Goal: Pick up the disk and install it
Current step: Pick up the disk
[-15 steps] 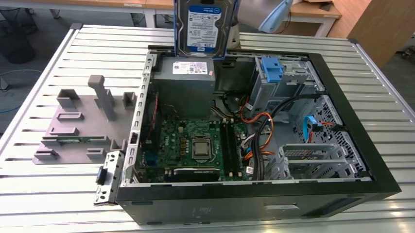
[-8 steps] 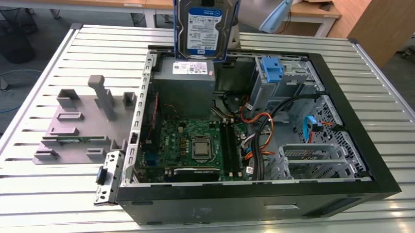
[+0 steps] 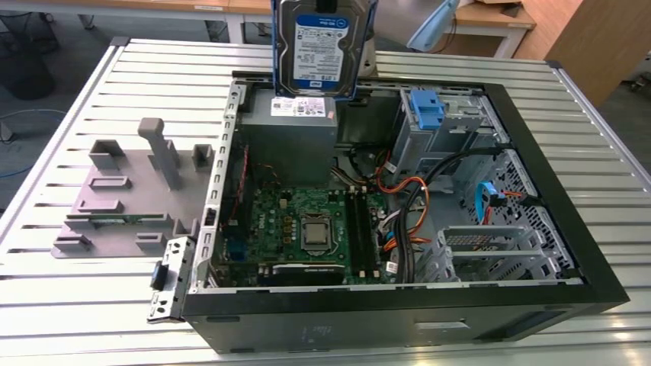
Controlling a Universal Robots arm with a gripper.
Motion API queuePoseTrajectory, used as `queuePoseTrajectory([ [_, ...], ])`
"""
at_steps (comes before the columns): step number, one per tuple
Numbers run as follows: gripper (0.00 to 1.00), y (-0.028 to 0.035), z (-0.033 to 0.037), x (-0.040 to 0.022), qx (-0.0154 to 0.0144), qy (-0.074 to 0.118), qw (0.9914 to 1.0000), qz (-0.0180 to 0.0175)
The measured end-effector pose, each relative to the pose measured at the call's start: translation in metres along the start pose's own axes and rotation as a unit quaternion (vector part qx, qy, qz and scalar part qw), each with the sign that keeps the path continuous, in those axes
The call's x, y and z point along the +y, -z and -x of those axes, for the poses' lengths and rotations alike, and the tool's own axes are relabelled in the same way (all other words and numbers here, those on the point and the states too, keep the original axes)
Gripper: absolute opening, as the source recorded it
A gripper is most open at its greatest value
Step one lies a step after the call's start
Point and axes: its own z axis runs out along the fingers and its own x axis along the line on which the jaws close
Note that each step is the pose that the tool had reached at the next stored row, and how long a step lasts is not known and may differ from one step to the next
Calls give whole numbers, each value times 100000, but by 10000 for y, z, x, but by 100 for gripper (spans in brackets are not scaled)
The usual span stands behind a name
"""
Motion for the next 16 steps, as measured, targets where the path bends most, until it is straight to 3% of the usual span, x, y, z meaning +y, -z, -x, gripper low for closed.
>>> queuePoseTrajectory([
  [16,35,3,-36,0,4,0,100000,4],
])
